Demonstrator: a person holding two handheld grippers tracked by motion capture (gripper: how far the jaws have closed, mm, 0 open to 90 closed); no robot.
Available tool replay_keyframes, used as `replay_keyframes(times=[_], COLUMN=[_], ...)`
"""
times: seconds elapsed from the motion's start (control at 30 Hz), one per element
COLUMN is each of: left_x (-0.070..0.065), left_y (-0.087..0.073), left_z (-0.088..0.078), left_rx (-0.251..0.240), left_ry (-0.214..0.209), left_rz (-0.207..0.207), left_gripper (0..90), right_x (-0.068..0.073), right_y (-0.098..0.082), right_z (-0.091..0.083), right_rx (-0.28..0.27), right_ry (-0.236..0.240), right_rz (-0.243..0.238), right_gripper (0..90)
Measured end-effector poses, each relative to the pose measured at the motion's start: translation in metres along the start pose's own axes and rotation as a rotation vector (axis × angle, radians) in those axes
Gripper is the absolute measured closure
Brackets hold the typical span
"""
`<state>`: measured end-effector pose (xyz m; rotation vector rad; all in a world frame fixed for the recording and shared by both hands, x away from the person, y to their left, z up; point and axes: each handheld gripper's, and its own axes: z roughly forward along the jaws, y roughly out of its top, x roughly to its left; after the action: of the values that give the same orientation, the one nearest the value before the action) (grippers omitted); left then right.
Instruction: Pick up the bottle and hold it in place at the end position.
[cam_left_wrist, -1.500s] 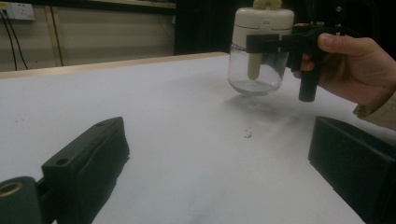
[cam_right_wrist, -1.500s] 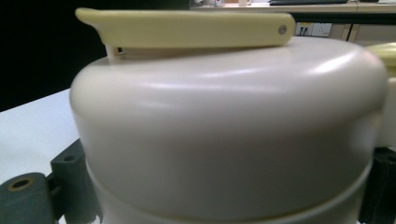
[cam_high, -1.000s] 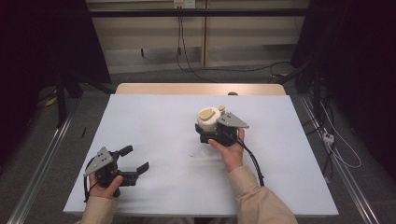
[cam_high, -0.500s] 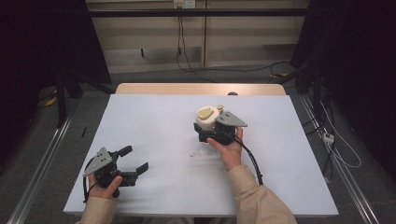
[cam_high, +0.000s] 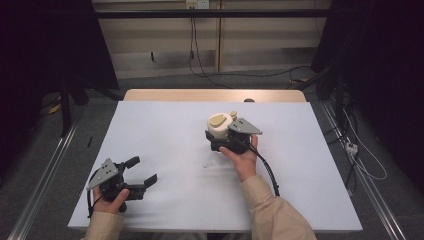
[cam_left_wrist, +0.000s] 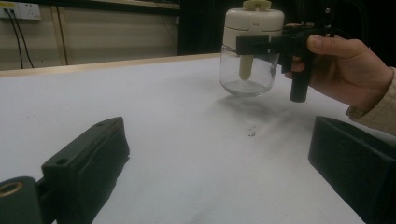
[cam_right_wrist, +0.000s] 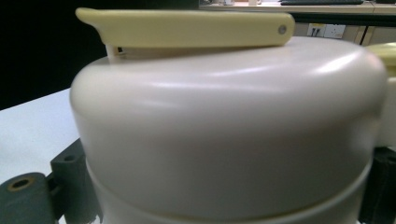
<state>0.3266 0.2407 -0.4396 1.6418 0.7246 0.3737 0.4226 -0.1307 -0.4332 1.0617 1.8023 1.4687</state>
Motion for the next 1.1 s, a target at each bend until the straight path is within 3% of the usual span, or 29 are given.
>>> replay_keyframes(times=[1.1], left_x=[0.001], left_y=[-0.001], left_z=[-0.003], left_rx=[0.000], left_ry=[0.010], left_rz=[-0.004], left_gripper=[4.2], right_x=[0.000], right_y=[-0.004], right_z=[0.017], right_rx=[0.017], right_ry=[0.006], right_rz=[0.012], right_gripper=[7.2])
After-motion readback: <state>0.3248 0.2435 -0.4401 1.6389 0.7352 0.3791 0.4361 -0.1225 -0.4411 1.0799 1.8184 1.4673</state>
